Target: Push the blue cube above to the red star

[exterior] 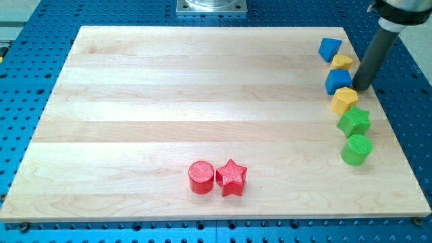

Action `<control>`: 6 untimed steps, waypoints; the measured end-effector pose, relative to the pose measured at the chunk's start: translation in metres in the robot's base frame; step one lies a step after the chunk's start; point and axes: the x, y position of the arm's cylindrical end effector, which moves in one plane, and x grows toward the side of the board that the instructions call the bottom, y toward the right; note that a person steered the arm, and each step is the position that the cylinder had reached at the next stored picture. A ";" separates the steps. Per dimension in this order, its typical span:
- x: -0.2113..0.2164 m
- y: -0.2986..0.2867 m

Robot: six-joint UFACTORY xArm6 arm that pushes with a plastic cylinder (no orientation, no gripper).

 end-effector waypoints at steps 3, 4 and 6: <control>0.000 -0.115; -0.016 -0.233; 0.065 -0.264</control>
